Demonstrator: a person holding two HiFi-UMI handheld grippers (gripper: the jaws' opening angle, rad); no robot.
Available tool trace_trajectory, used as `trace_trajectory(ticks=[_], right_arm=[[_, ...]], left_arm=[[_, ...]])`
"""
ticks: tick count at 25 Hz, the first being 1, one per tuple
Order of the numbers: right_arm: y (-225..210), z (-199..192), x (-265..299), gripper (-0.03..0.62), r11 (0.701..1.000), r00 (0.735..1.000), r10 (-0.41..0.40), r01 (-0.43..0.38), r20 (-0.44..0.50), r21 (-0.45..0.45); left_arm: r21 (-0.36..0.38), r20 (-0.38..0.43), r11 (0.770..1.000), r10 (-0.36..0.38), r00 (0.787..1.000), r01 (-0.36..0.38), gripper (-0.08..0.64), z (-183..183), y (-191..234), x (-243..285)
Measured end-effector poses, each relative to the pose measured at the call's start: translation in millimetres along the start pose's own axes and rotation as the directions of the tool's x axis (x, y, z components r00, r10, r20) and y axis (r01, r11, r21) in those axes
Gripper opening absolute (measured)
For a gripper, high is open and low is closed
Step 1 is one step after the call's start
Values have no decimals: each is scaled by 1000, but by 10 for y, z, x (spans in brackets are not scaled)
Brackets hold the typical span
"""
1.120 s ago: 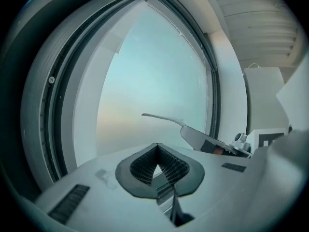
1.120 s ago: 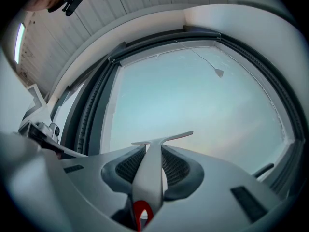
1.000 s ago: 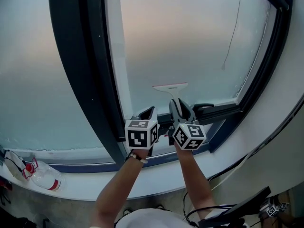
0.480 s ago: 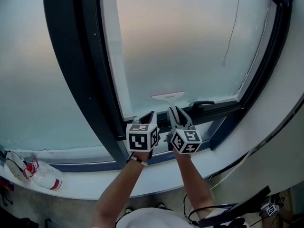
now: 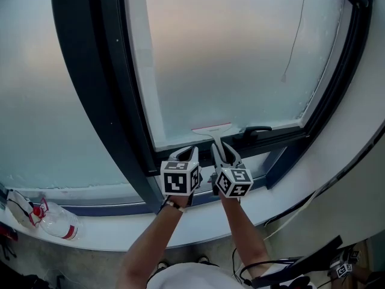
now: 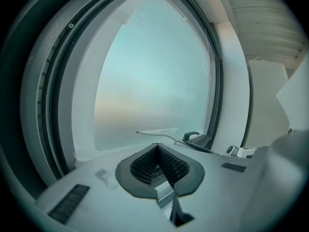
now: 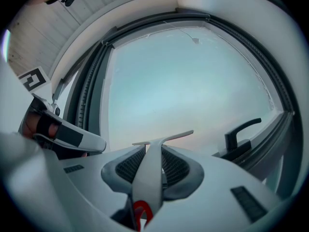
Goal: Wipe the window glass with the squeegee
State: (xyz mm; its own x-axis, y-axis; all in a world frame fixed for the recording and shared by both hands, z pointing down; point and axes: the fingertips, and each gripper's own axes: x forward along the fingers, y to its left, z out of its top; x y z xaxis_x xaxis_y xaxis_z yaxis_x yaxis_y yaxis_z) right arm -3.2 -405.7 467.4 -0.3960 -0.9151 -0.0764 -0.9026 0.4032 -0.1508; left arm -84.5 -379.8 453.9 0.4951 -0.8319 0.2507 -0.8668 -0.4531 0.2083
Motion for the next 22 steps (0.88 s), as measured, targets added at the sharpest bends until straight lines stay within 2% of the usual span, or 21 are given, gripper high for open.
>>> trace_trajectory(ticks=[6,12,17,22], right_arm=[[-48,-193,-18,92,1000,999,-4,5,-42,24],[-68,-302,-50,92,1000,998,-2,2,-58,1],[-131,-473,-35,92,1000,996,0,3,-88,31],[-121,-541,-6,92,1000,994,12,-10,-112,17]], left_arm=[[-12,-17,1000,4,1000,-4,0,-91,17,21],[-22,-19,1000,9,1000,-10,0,-162,-6,44],[-39,-23,999,26,999,-27,0,-226,21,60],[-61,-32,997,42,999,-44,0,-302,54,57]])
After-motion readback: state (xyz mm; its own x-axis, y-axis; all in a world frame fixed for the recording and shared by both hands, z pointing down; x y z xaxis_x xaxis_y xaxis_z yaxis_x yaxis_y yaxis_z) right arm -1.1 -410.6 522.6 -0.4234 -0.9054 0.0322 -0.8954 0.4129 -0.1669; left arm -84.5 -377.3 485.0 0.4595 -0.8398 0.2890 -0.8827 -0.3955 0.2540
